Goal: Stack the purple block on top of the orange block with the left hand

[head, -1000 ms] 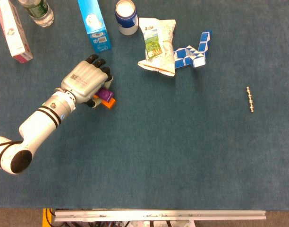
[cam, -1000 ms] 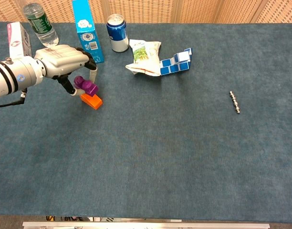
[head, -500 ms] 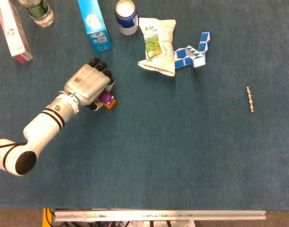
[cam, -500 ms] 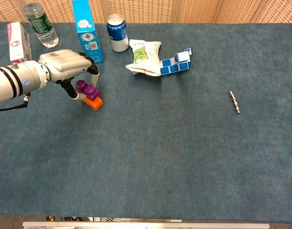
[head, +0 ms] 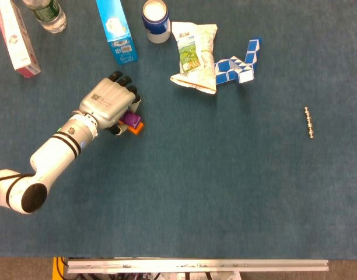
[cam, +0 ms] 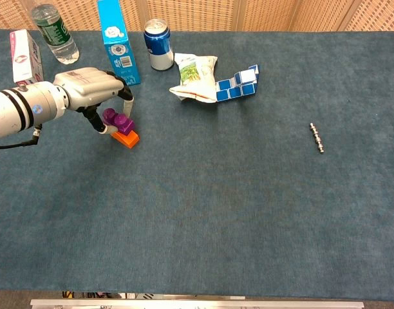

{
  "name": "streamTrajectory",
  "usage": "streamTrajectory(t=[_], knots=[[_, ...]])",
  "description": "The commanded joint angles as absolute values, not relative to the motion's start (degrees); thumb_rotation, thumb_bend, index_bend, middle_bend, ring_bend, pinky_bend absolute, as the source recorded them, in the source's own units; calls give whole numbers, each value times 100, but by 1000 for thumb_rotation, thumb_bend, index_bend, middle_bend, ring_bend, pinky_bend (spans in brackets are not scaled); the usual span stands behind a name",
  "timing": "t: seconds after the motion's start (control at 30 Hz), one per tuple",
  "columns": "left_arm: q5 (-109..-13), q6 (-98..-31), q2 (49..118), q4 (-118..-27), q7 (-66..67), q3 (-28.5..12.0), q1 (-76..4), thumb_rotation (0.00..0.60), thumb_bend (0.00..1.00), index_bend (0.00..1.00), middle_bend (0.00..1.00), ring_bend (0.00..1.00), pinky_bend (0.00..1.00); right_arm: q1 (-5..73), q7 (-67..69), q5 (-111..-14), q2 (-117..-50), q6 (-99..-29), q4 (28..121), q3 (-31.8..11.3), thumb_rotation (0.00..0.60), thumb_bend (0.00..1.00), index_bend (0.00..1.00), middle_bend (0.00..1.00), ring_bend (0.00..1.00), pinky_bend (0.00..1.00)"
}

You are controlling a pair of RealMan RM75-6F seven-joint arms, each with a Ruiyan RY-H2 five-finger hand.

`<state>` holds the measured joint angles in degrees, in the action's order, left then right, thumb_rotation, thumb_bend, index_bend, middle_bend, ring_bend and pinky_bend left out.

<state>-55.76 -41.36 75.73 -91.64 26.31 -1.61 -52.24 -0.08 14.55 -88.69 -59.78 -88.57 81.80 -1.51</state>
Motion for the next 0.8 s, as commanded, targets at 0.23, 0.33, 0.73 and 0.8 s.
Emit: streamTrajectory(t=[0.23,0.33,0.73,0.8], knots=[[-5591,-4068,7616,-9090,2484,-118,-5255,600,293,475,282,131,87,-22,1467,-8870,-5977,-8870,8171,-154,600,259,485,546,474,514],[-5602,-4042,7641,-9035,2420,-111,-5266,600,293,476,282,131,87,-30,1472,-8866,-5975,-8874,8167,-153,600,259,486,546,474,514],[-5657,-3997,7707,-8911,2231,-75,-5270,600,293,476,282,132,87,-33,1478,-8873,-5982,-8880,8151,-162,600,259,486,546,474,514],[-5663,-3991,7714,-8899,2211,-67,-5269,600,293,476,282,132,87,-37,1478,-8871,-5983,-8880,8144,-161,600,259,485,546,474,514]])
